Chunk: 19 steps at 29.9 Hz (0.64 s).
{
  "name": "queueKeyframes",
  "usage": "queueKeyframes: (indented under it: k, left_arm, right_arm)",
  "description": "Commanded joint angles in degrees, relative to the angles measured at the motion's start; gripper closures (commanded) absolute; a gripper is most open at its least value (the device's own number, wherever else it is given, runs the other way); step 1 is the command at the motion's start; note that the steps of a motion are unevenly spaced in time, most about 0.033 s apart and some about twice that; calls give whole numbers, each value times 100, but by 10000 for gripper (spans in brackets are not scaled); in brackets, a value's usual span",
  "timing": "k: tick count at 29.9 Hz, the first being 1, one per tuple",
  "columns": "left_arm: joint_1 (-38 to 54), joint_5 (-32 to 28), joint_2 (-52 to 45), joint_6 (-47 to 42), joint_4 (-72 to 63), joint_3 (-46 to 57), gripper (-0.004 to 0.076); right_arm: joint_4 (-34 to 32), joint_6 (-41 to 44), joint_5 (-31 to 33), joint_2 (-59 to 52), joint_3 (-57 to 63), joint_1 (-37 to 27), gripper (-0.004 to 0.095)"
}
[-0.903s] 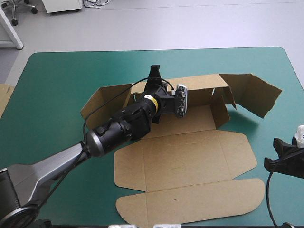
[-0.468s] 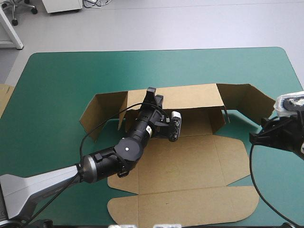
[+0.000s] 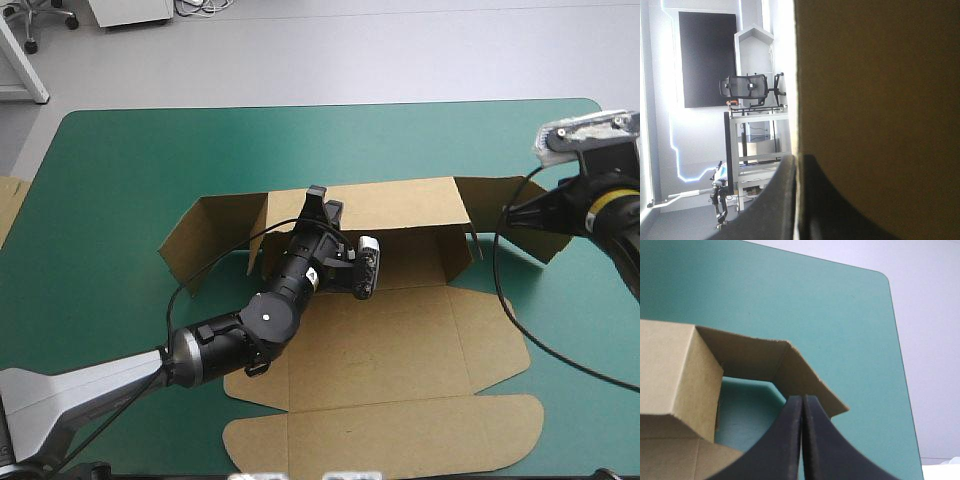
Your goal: Fold the box
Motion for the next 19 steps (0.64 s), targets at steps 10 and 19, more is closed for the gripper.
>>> queueKeyframes:
  k: [10,19]
  left_arm:
    - [-38,269,-253,-42,247,-117,734]
    - [-38,269,-253,-50,225,-117,734]
  right_arm:
    - [3051,-1938,360,2059,-2241,-2405,928]
    - [5173,-2801,308,3328,-2420,-3635,927]
